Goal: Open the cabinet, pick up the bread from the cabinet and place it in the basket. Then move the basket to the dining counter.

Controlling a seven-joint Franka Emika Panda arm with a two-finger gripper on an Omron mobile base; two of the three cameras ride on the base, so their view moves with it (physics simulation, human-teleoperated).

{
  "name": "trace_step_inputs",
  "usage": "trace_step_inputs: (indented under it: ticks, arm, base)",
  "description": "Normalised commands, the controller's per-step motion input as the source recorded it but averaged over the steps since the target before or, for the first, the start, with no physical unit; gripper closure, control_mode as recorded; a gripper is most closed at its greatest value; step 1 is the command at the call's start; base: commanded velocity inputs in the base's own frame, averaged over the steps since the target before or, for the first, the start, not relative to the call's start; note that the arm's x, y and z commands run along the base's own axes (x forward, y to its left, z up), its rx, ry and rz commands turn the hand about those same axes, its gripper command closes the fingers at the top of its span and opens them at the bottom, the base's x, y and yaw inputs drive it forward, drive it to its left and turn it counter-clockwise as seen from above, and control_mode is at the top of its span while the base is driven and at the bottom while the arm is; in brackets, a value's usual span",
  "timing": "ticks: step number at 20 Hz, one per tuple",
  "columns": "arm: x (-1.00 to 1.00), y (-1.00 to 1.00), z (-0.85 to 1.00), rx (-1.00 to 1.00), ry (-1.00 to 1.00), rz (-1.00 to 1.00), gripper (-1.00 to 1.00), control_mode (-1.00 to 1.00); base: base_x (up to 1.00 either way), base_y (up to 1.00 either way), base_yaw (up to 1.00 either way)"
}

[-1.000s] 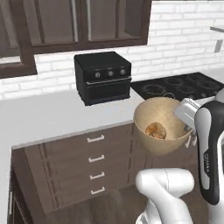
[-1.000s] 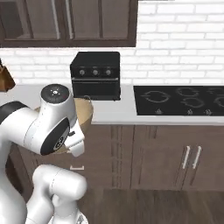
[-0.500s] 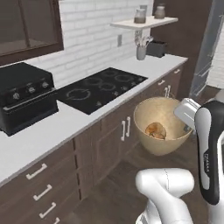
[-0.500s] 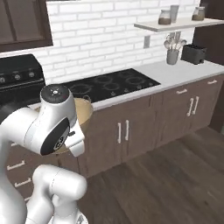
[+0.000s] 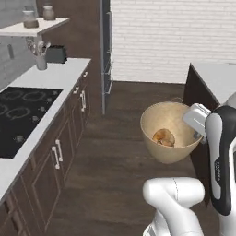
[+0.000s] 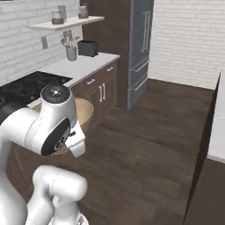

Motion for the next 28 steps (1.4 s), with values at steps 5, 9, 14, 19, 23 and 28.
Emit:
trace_step_inputs:
  ticks: [5,9,14,19,23,28]
  arm:
    - [0.00,0.00,0.00,0.00,0.00,0.00,1.00,1.00]
    - [0.00,0.00,0.00,0.00,0.00,0.00,1.00,1.00]
    - [0.00,0.00,0.00,0.00,0.00,0.00,1.00,1.00]
    - [0.00,0.00,0.00,0.00,0.00,0.00,1.00,1.00]
    - [0.00,0.00,0.00,0.00,0.00,0.00,1.00,1.00]
    - [0.00,0.00,0.00,0.00,0.00,0.00,1.00,1.00]
  base:
    - [0.10,0.00,-0.89]
    - [0.92,0.03,-0.58]
    - [1.00,0.63,-0.31]
    - [1.00,1.00,-0.31]
    - [1.00,1.00,-0.30]
    - [1.00,0.98,-0.30]
